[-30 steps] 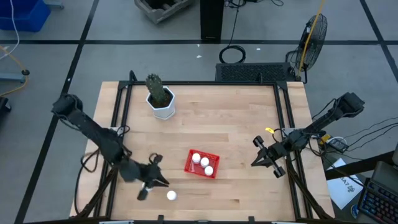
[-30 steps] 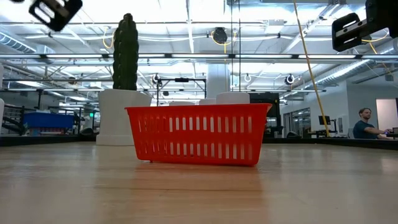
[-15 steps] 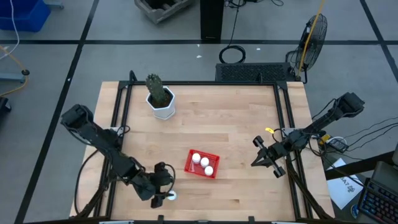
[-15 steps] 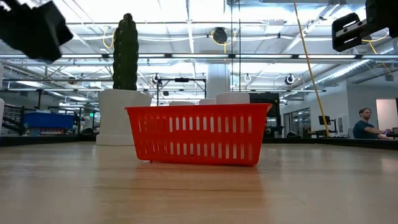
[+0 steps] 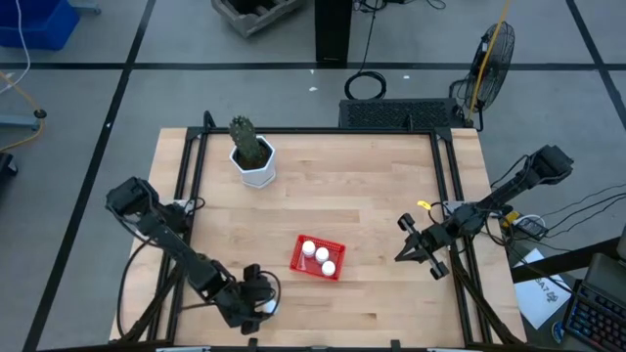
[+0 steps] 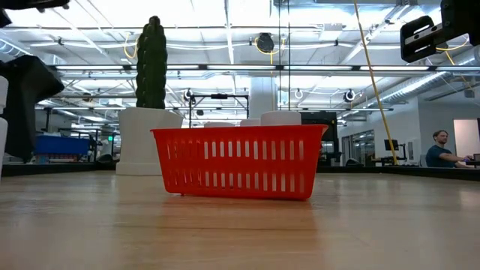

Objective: Pick and place pill bottles into a basket
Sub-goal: Put the white pill bottle into the red bin

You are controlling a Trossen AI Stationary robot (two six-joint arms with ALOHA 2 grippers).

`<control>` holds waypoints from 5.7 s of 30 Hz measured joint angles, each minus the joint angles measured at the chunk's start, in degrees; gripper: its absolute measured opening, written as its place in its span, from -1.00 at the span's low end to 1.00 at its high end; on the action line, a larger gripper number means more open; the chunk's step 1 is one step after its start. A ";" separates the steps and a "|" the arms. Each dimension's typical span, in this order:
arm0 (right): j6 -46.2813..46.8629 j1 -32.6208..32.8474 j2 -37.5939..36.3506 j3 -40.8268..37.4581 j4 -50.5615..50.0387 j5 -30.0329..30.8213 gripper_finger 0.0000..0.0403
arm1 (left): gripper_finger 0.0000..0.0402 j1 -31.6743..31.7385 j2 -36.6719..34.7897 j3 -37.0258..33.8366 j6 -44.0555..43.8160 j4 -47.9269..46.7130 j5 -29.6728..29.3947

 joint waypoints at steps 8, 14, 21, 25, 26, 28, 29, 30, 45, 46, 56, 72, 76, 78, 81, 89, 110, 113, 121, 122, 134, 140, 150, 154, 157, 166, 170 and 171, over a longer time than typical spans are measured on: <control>0.00 0.01 0.00 0.00 -0.02 0.00 -0.98 | 0.34 0.62 -0.71 0.00 0.21 1.88 2.31; 0.00 0.02 0.00 0.00 -0.02 0.00 -0.98 | 0.07 0.68 -0.67 0.00 0.15 1.73 2.54; 0.00 0.00 0.00 0.00 0.00 0.00 -0.98 | -0.18 2.08 -0.72 0.00 1.80 2.53 2.29; 0.00 0.01 0.00 0.00 0.00 0.00 -0.98 | -0.15 3.20 -0.65 -0.04 6.25 5.20 2.54; 0.00 0.00 0.00 0.00 -0.01 0.00 -0.98 | -0.13 3.45 -0.65 -0.04 7.40 6.36 2.83; 0.00 0.02 0.00 0.00 -0.02 0.00 -0.98 | -0.10 3.94 -0.67 -0.04 9.39 7.90 3.41; 0.00 0.00 0.00 0.00 0.00 0.00 -0.98 | -0.11 4.22 -0.67 -0.04 10.51 8.32 3.42; 0.00 0.00 0.02 0.00 -0.02 0.00 -0.98 | -0.12 4.46 -0.68 -0.04 11.68 8.86 3.46; 0.00 0.00 0.00 0.00 -0.01 0.00 -0.98 | -0.13 12.42 -10.52 -0.04 29.43 10.47 1.30; 0.00 0.02 0.00 0.00 -0.02 0.00 -0.98 | -0.13 13.32 -10.71 -0.04 30.34 10.45 1.32; 0.00 0.00 0.00 0.00 0.00 0.00 -0.98 | -0.15 21.00 -10.77 -0.04 36.99 10.06 3.34; 0.00 0.00 0.02 0.00 0.00 0.00 -0.98 | -0.17 22.85 -4.46 0.00 38.20 13.08 4.84; 0.00 0.02 0.00 0.00 -0.02 0.00 -0.98 | -0.18 22.91 -4.64 0.02 38.21 13.67 4.52; 0.00 0.02 0.00 0.00 -0.02 0.00 -0.98 | -0.18 22.91 -4.59 0.00 38.47 13.61 3.90; 0.00 0.02 0.00 0.00 0.00 0.00 -0.98 | -0.14 23.13 -4.40 0.00 38.78 13.57 3.86; 0.00 0.02 -0.02 -0.01 -0.01 0.00 -0.98 | -0.18 24.09 -0.10 0.33 38.50 13.32 5.45; 0.00 0.02 0.07 0.00 -0.78 0.00 -0.98 | -0.10 24.73 4.77 3.39 40.14 16.56 9.52; 0.00 0.02 0.07 0.00 -0.92 0.00 -0.98 | -0.17 24.75 4.77 3.43 40.43 16.16 9.52; 0.00 0.02 0.05 0.00 -0.92 0.00 -0.98 | -0.07 25.45 4.83 3.43 39.51 14.70 9.49; 0.00 0.02 0.04 0.00 -0.92 0.00 -0.98 | -0.05 25.57 5.31 3.43 39.23 15.04 9.48; 0.00 0.01 0.03 0.00 -2.34 0.00 -0.98 | -0.09 26.08 10.25 3.63 38.81 21.61 12.27; 0.00 0.02 0.07 0.00 -3.02 0.00 -0.98 | 0.11 25.99 10.36 3.48 38.08 21.69 12.43; 0.00 0.02 0.05 0.00 -3.02 0.00 -0.98 | 0.09 25.97 10.41 3.41 37.50 23.07 12.42; 0.00 0.02 0.07 -0.01 -3.03 0.00 -0.98 | 0.10 25.97 10.45 3.39 37.54 23.75 12.36; 0.00 0.01 0.07 0.00 -3.02 0.00 -0.98 | 0.08 25.97 10.39 3.37 37.51 24.17 12.42; 0.00 0.01 0.07 0.00 -3.02 0.00 -0.98 | 0.11 26.06 9.84 3.34 37.49 24.17 12.90; 0.00 0.02 0.06 0.00 -3.02 0.00 -0.98 | 0.12 26.08 9.84 3.34 37.45 24.46 12.93; 0.00 0.02 0.06 0.00 -3.04 0.00 -0.98 | 0.12 26.08 9.84 3.34 37.43 24.52 13.06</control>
